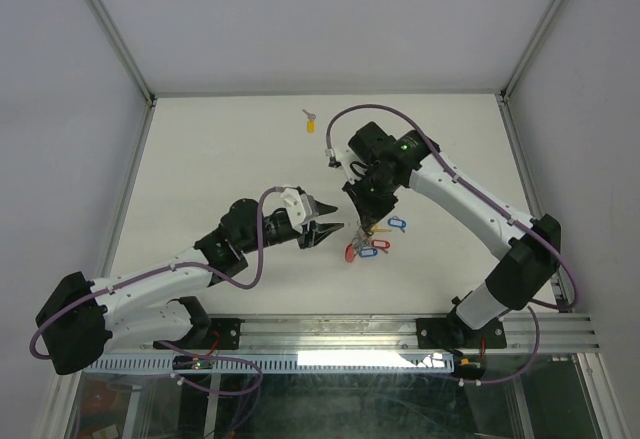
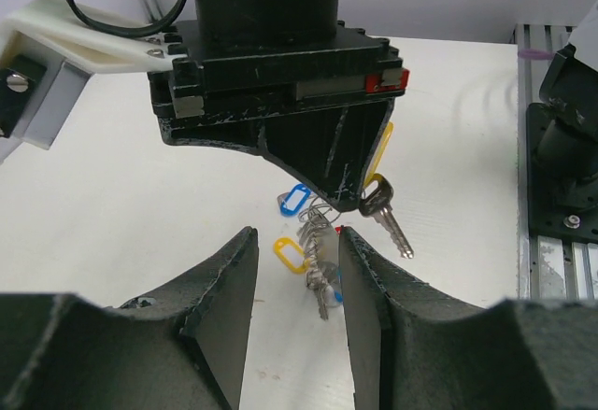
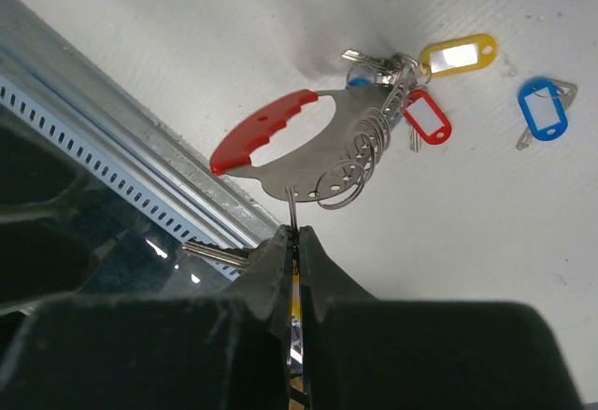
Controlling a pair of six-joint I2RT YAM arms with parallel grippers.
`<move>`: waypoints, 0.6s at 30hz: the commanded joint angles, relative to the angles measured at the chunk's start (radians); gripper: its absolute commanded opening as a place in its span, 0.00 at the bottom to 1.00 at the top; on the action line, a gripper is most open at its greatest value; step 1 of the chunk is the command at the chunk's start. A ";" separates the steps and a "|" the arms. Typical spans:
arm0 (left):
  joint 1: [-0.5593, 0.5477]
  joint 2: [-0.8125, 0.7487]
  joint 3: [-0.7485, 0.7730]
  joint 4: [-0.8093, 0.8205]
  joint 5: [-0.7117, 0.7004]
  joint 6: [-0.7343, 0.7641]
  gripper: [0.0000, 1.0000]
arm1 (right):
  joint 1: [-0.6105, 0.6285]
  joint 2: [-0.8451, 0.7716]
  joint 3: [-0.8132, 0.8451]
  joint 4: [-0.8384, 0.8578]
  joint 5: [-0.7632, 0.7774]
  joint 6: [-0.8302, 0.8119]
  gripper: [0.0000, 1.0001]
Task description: Put the keys on the keyring
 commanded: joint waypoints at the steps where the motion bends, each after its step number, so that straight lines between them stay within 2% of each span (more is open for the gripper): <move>1: 0.006 0.010 0.051 0.019 -0.004 0.013 0.38 | 0.002 -0.056 0.027 0.027 -0.084 -0.050 0.00; 8: 0.005 0.052 0.072 -0.028 0.033 0.036 0.37 | 0.001 -0.101 0.030 0.077 -0.182 -0.079 0.00; 18: -0.005 0.100 0.113 -0.070 0.040 0.073 0.35 | 0.002 -0.104 0.042 0.081 -0.221 -0.091 0.00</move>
